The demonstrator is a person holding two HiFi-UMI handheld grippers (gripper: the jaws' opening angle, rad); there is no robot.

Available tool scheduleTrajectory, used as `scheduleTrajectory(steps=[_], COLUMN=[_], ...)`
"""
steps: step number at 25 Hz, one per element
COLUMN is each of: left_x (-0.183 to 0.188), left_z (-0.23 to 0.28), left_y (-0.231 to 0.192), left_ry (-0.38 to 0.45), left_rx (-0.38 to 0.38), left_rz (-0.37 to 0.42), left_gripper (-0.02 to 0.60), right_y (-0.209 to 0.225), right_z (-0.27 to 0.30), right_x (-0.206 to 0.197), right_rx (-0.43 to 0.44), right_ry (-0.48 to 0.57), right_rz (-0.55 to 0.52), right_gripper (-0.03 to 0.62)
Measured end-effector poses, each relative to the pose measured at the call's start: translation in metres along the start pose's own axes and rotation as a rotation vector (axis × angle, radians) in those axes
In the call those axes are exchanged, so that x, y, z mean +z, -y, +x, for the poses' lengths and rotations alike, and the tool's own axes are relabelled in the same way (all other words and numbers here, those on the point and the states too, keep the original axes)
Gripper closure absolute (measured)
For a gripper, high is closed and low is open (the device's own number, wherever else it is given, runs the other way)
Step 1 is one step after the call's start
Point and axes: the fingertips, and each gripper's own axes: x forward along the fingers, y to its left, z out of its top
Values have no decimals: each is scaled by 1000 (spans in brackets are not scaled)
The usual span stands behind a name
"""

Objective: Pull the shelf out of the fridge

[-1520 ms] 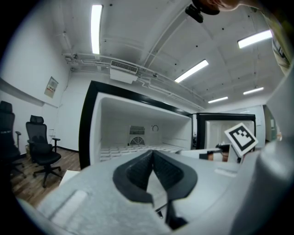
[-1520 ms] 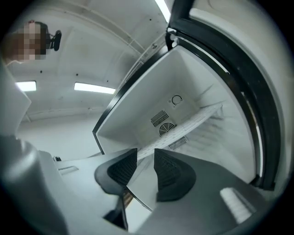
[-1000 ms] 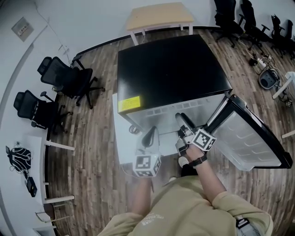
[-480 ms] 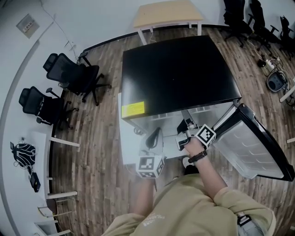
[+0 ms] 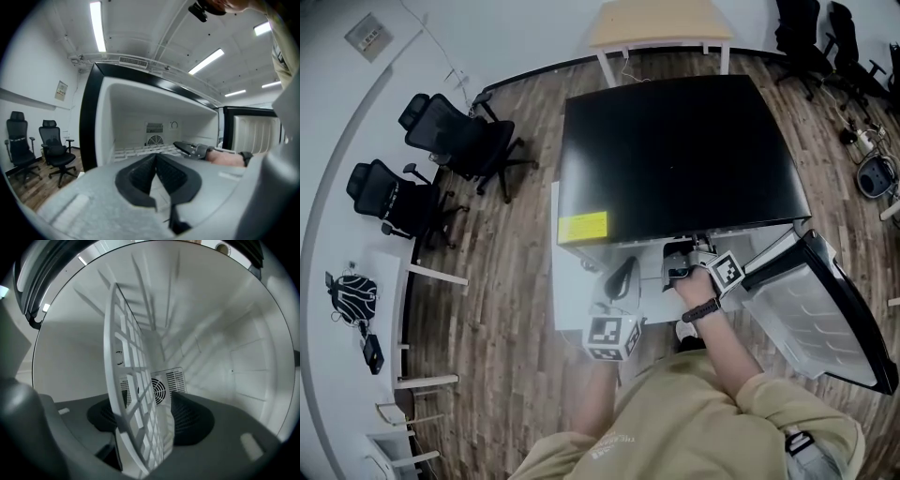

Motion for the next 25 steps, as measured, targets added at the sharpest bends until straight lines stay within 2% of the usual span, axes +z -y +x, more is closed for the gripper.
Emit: scheduleTrajectory(steps=[8, 10, 12, 16, 25], left_x=[-3, -7, -9, -7, 2], left_z=[7, 8, 9, 10, 5], left_y=[-11, -13, -15, -11, 2], left_ry=[-9, -14, -18, -12, 16], left_rx=[25, 27, 26, 10, -20], left_rz=[-3, -4, -9, -37, -52], left_gripper=[580, 580, 580, 580, 580], right_y=[8, 6, 2, -4, -2], right_z=[11, 12, 14, 15, 13], right_x=[0, -1, -3, -7, -7], right_rx=[1, 17, 32, 44, 5], right_ry=[52, 50, 44, 22, -8], right_rz=[15, -16, -26, -25, -35], right_gripper=[296, 351, 446, 549, 551])
